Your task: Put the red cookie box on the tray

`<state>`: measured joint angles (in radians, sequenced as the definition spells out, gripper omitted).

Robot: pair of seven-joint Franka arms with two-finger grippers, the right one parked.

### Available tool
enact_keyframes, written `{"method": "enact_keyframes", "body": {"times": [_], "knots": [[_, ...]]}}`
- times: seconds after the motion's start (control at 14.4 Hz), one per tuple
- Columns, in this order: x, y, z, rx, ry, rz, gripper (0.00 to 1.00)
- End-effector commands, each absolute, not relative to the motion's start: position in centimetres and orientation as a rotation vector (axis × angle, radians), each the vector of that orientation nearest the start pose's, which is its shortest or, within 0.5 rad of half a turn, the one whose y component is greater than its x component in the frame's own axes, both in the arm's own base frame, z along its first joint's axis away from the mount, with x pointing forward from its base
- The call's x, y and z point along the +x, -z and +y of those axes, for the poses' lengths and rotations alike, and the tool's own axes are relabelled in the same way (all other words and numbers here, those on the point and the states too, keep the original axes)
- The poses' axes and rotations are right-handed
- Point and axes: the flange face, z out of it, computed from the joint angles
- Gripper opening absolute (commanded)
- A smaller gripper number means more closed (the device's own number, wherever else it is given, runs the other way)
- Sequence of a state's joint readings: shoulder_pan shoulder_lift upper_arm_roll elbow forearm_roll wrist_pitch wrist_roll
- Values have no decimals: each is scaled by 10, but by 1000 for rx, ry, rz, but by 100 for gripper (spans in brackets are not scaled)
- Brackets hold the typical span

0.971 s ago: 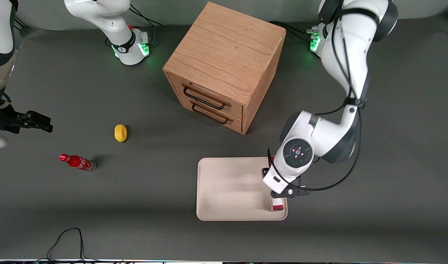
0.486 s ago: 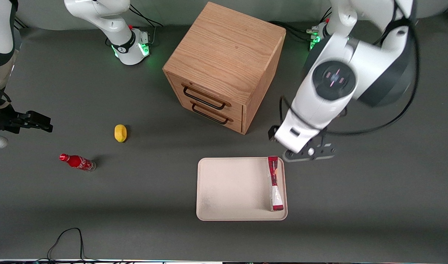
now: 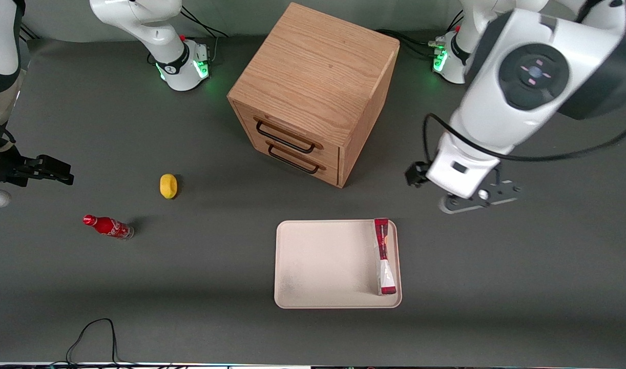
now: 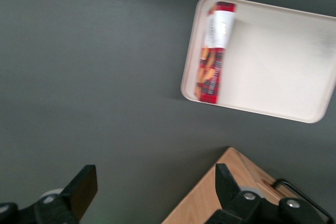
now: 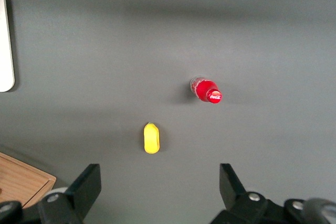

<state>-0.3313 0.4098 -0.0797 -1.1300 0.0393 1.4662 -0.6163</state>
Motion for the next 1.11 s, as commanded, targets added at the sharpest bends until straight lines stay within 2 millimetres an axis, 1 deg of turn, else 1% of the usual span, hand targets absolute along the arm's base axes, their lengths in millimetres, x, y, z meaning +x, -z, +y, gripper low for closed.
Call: {"method": "enact_keyframes", "body": {"times": [0.0, 0.14, 0.21, 0.28, 0.42, 0.55, 0.62, 0.69, 0.83, 1.04], "knots": [[592, -570, -201, -3090, -87, -321, 100], [583, -564, -171, -3095, -69, -299, 100], [581, -562, -152, -3094, -79, -279, 100], [580, -564, -129, -3097, -83, -260, 100], [573, -571, -93, -3102, -84, -214, 100], [564, -573, -64, -3108, -75, -181, 100], [559, -578, -49, -3124, -53, -164, 100], [555, -580, -43, -3132, -47, -147, 100], [554, -586, -25, -3137, -24, -161, 100], [558, -597, -15, -3151, 44, -196, 100]]}}
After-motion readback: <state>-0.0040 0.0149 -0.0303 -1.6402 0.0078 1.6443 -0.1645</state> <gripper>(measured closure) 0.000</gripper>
